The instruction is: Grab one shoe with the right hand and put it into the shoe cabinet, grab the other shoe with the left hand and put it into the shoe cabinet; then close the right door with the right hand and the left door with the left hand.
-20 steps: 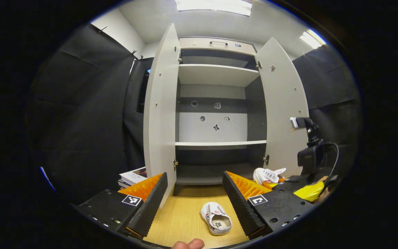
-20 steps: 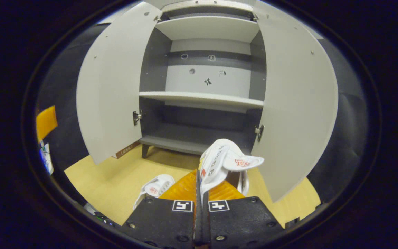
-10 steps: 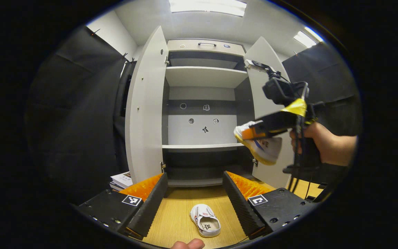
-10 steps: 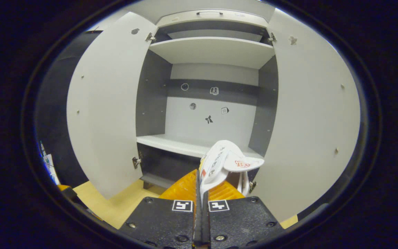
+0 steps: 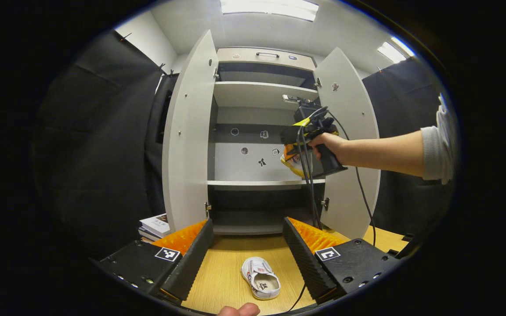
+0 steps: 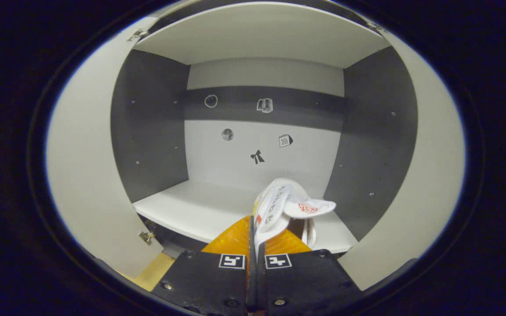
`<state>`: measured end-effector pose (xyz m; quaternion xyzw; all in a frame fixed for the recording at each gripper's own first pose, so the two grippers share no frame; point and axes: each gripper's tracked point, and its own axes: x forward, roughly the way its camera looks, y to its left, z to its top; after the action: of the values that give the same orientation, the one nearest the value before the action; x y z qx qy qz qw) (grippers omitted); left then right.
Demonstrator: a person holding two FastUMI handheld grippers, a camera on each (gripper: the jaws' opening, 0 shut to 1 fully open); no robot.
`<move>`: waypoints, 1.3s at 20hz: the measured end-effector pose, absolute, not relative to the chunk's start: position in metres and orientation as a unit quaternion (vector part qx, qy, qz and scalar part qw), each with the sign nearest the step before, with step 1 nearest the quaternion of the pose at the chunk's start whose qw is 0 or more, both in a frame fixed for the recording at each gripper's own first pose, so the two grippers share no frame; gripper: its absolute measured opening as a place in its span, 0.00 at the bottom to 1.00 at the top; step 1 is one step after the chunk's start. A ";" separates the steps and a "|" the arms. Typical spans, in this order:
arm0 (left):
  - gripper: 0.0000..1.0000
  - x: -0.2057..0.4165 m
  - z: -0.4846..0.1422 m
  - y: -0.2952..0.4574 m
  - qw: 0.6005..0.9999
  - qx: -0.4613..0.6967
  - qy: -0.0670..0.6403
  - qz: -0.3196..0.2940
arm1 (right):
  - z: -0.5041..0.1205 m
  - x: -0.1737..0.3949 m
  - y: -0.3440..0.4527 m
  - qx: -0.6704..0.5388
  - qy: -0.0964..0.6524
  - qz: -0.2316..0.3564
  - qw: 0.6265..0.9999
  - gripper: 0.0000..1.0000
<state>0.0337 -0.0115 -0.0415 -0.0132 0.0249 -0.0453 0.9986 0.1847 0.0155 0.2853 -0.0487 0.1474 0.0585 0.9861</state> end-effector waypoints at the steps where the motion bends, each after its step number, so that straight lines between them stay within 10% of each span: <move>1: 0.96 0.035 -0.042 -0.007 0.999 -0.008 0.026 -0.041 | 0.284 0.203 0.015 -0.049 0.155 0.050 0.985 0.04; 15: 0.96 0.036 -0.071 0.033 0.998 -0.006 0.069 -0.003 | 0.237 0.294 0.015 -0.100 0.272 0.009 0.957 0.05; 26: 0.96 0.034 -0.071 0.027 0.997 -0.016 0.069 -0.004 | 0.302 0.234 0.026 -0.092 0.181 0.034 0.979 0.47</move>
<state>0.0338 0.0268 -0.0707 -0.0155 0.0689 -0.0041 0.9975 0.2341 0.0262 0.3021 -0.0924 0.1810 0.0335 0.9786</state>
